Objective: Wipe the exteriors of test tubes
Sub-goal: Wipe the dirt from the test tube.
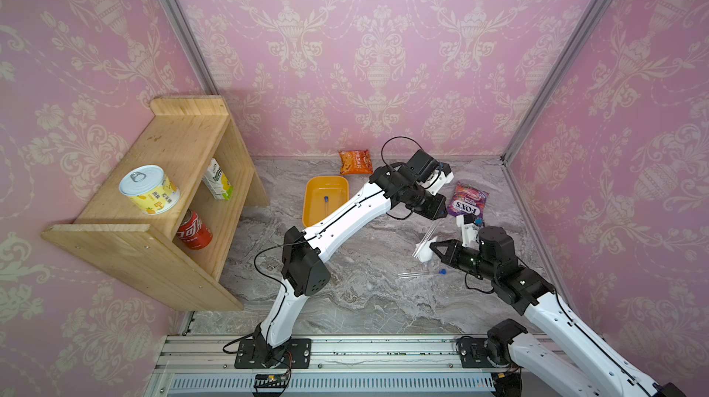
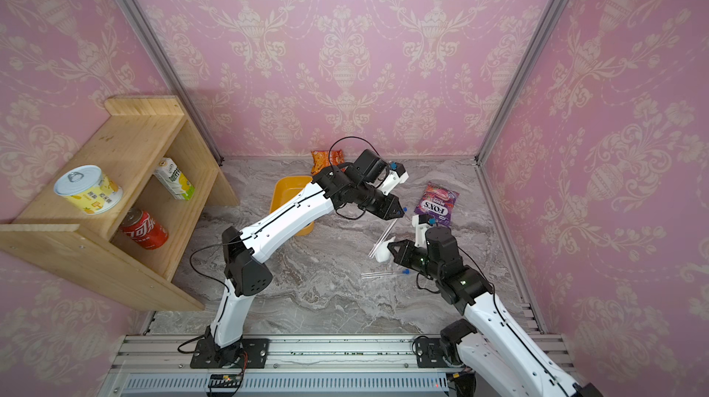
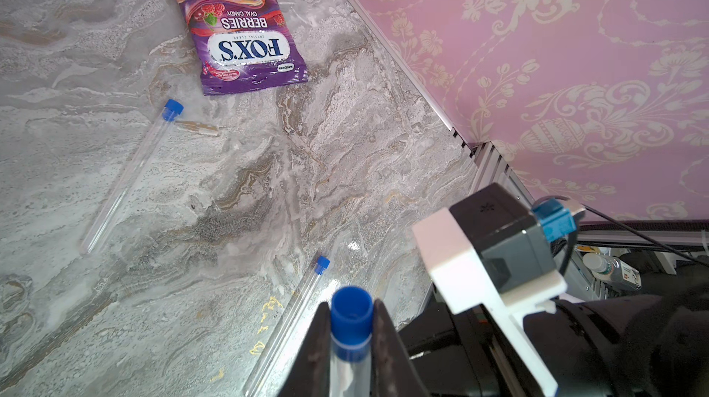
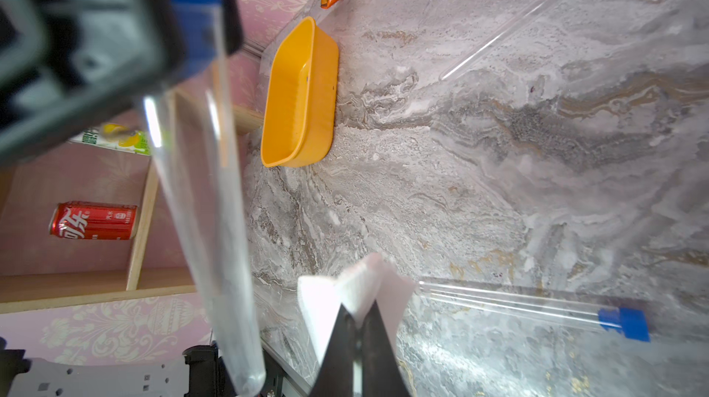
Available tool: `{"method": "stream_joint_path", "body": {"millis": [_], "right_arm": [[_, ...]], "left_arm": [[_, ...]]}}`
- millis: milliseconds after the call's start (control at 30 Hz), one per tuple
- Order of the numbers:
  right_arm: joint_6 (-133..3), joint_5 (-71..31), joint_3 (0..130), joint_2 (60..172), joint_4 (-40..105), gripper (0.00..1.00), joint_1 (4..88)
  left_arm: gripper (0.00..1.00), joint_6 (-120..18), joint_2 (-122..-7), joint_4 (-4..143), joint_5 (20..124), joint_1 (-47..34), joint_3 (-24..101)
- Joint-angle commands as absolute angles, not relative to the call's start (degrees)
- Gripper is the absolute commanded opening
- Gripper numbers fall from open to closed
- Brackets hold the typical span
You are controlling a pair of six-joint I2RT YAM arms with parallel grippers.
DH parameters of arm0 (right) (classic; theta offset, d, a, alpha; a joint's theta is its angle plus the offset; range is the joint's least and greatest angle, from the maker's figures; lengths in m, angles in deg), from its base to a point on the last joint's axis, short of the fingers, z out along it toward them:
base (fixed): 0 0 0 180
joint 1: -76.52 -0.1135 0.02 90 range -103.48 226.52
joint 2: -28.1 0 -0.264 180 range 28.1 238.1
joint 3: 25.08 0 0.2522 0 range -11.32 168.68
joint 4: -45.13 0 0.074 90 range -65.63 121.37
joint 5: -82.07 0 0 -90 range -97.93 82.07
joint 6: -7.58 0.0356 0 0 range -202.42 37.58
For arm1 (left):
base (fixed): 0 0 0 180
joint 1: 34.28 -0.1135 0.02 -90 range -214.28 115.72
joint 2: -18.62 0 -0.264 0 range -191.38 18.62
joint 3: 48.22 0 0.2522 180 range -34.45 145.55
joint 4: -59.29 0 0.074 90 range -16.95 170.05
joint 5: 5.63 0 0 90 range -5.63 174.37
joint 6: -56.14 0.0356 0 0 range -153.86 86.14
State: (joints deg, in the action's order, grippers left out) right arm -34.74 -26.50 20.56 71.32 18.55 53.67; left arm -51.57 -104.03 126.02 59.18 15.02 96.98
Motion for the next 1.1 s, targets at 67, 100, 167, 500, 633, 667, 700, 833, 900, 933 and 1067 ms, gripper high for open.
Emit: {"method": "stream_joint_path", "body": {"millis": [67,100,167,500,633,667,700,833,900,933,1067], "right_arm": [[-30.31,-29.81,18.97,69.16,23.28,0.0,54.11],[-29.89,-29.82,18.99,68.63,23.02,0.0,54.04],[-29.13,-29.73,18.91,67.7,22.51,0.0,54.13],[-30.03,-28.32,21.42,65.9,18.0,0.0,55.11],[-31.35,-29.77,23.07,66.59,16.84,0.0,58.2],[-31.7,-30.56,23.49,66.96,16.87,0.0,59.2],[-32.01,-31.21,24.04,67.39,16.95,0.0,60.06],[-33.66,-33.0,26.85,69.5,16.62,0.0,62.55],[-34.41,-33.84,28.18,70.65,16.45,0.0,63.96],[-34.68,-34.34,28.73,71.03,16.43,0.0,64.64],[-34.93,-36.36,30.05,72.29,17.03,0.0,67.17]], "left_arm": [[0.19,-52.67,-104.25,125.64,57.83,15.3,97.55],[0.19,-52.67,-104.25,125.53,57.91,15.29,97.56],[0.19,-52.6,-104.51,125.45,57.98,15.29,97.64],[0.19,-53.11,-104.69,125.29,57.39,15.32,97.99],[0.19,-53.12,-104.35,125.36,57.21,15.29,97.53],[0.19,-53.15,-104.28,125.28,57.12,15.4,97.42],[0.19,-53.17,-104.23,125.29,57.02,15.38,97.23],[0.19,-53.3,-104.01,124.65,56.84,15.47,96.06],[0.19,-53.49,-103.73,124.23,56.82,15.51,95.37],[0.19,-53.54,-103.65,124.02,56.73,15.47,95.2],[0.19,-53.38,-103.55,123.91,56.96,15.48,94.92]]}}
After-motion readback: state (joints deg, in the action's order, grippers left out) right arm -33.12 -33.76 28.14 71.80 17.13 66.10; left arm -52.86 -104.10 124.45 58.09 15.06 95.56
